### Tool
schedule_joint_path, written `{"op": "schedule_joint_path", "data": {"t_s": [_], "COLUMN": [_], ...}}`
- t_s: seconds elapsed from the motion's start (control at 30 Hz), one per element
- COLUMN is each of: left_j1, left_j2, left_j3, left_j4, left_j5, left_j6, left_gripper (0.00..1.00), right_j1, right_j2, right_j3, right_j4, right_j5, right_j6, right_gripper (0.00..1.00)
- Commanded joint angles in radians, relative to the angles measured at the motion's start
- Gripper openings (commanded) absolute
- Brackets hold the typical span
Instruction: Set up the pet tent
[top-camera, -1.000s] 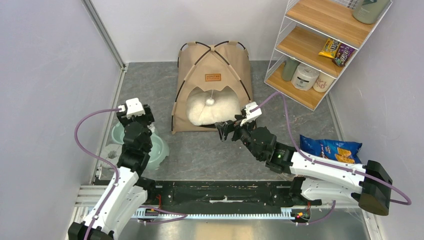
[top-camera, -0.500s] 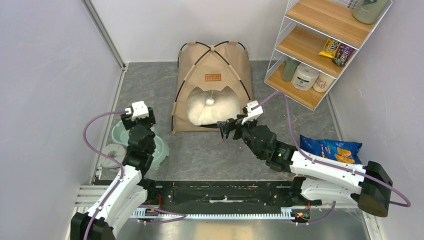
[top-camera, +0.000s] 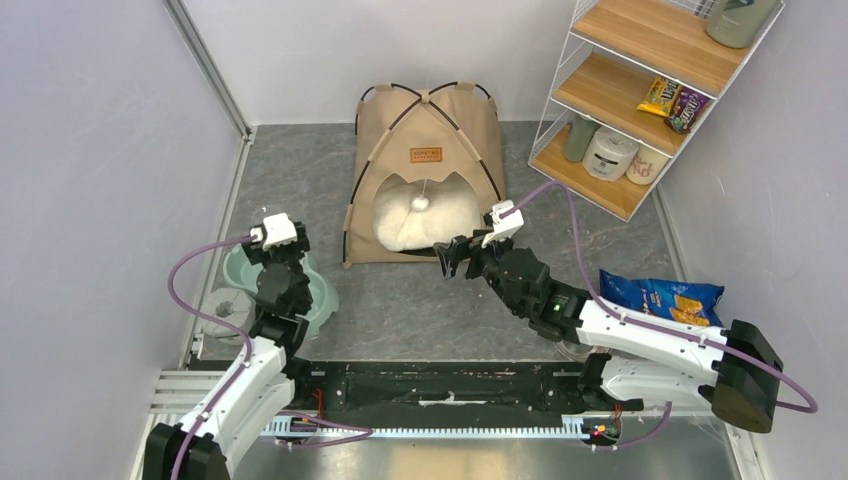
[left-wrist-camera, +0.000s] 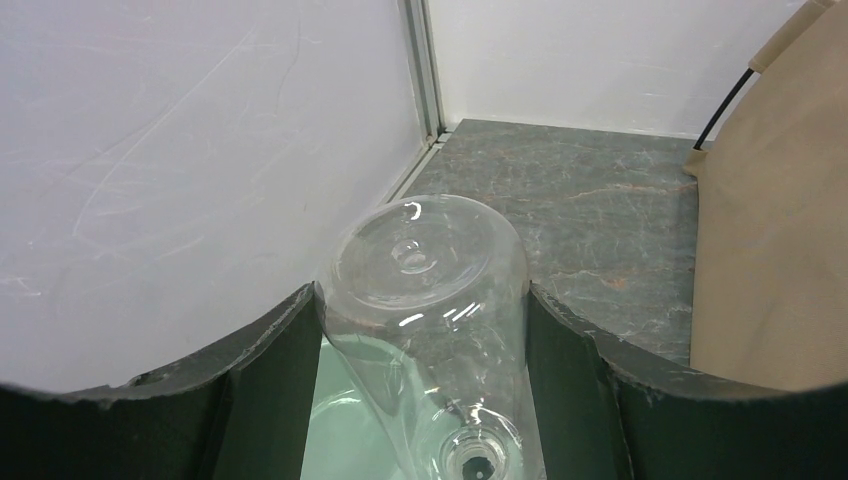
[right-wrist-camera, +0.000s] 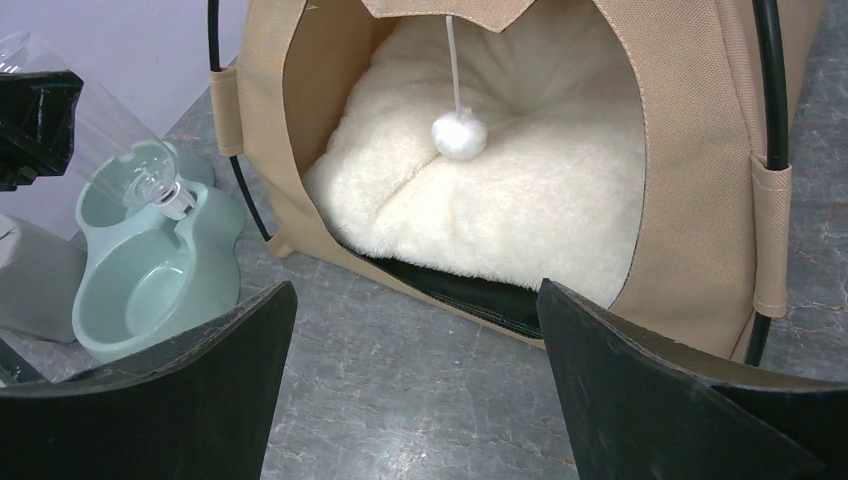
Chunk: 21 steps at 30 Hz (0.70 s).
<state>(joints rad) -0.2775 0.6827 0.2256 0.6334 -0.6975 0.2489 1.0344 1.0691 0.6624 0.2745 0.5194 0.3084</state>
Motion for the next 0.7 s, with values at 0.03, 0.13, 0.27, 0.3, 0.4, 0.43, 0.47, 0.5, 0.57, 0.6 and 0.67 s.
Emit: {"op": "schedule_joint_path", "data": {"t_s": [0.03, 0.13, 0.27, 0.3, 0.4, 0.43, 0.47, 0.5, 0.57, 0.6, 0.67], "left_j1": [-0.008, -0.008, -0.008, -0.008, -0.008, -0.008, -0.008, -0.008, -0.008, -0.008, -0.008], "left_j2": [0.013, 0.023, 0.069, 0.077, 0.093, 0.093, 0.092, 0.091, 0.092, 0.094, 0.108], "left_j3": [-0.019, -0.015, -0.012, -0.013, -0.025, -0.03, -0.036, -0.04, -0.041, -0.042, -0.036], "left_j4": [0.069, 0.071, 0.089, 0.091, 0.115, 0.127, 0.14, 0.149, 0.166, 0.173, 0.204], "left_j5": [-0.045, -0.045, -0.061, -0.061, -0.068, -0.075, -0.081, -0.084, -0.101, -0.115, -0.138], "left_j6": [0.053, 0.049, 0.045, 0.039, 0.037, 0.038, 0.038, 0.041, 0.04, 0.04, 0.049], "left_gripper": [0.36, 0.36, 0.36, 0.36, 0.36, 0.36, 0.36, 0.36, 0.36, 0.36, 0.36], "right_j1": [-0.01, -0.012, -0.013, -0.013, -0.014, -0.014, -0.016, -0.017, -0.017, -0.019, -0.02], "right_j2": [0.009, 0.014, 0.017, 0.017, 0.016, 0.015, 0.016, 0.017, 0.021, 0.021, 0.024], "right_j3": [0.032, 0.034, 0.034, 0.035, 0.036, 0.036, 0.037, 0.038, 0.041, 0.042, 0.045], "right_j4": [0.017, 0.019, 0.017, 0.017, 0.016, 0.016, 0.014, 0.014, 0.014, 0.015, 0.014], "right_j5": [-0.012, -0.013, -0.015, -0.015, -0.016, -0.016, -0.016, -0.018, -0.019, -0.019, -0.021], "right_j6": [0.017, 0.02, 0.023, 0.025, 0.024, 0.023, 0.023, 0.022, 0.022, 0.024, 0.023], "right_gripper": [0.97, 0.97, 0.97, 0.97, 0.97, 0.97, 0.97, 0.97, 0.97, 0.97, 0.97]}}
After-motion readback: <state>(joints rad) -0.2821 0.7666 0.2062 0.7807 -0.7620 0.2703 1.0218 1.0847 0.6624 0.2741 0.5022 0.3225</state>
